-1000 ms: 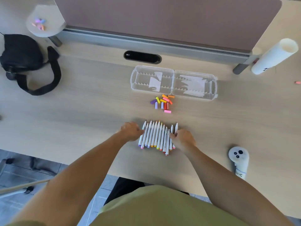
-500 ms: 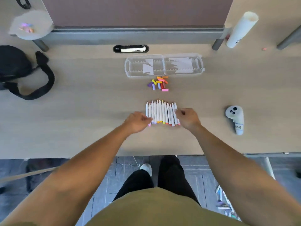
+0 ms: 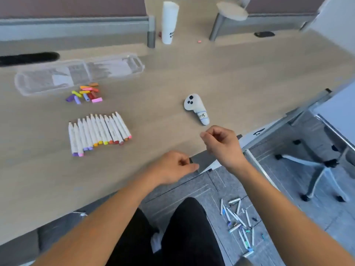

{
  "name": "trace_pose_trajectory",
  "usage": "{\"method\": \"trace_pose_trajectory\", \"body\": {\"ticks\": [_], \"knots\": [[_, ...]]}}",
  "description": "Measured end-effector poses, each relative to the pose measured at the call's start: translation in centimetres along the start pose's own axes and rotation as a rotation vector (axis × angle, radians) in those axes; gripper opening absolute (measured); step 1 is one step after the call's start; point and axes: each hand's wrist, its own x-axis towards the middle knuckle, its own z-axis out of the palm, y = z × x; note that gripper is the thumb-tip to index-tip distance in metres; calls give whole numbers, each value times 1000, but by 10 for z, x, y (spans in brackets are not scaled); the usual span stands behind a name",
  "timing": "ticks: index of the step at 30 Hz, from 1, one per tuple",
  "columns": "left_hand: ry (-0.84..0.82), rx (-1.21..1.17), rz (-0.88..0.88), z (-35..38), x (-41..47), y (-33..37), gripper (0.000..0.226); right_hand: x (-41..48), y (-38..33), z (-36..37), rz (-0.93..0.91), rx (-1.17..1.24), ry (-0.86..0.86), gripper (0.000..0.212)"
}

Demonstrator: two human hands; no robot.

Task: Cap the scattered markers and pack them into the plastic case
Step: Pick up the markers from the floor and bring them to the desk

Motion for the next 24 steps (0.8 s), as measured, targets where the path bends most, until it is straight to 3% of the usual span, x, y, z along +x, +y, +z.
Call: {"method": "trace_pose_trajectory", "body": {"ticks": [10, 15, 24], "knots": [[-18, 223, 276, 146, 42, -9, 46, -138, 152, -103, -25, -112, 280, 35], [-34, 206, 343, 201, 10, -2, 46, -221, 183, -141, 53, -139, 377, 35], [-136, 36, 343, 286, -27, 7, 46, -299, 193, -165, 130, -276, 408, 35]]}}
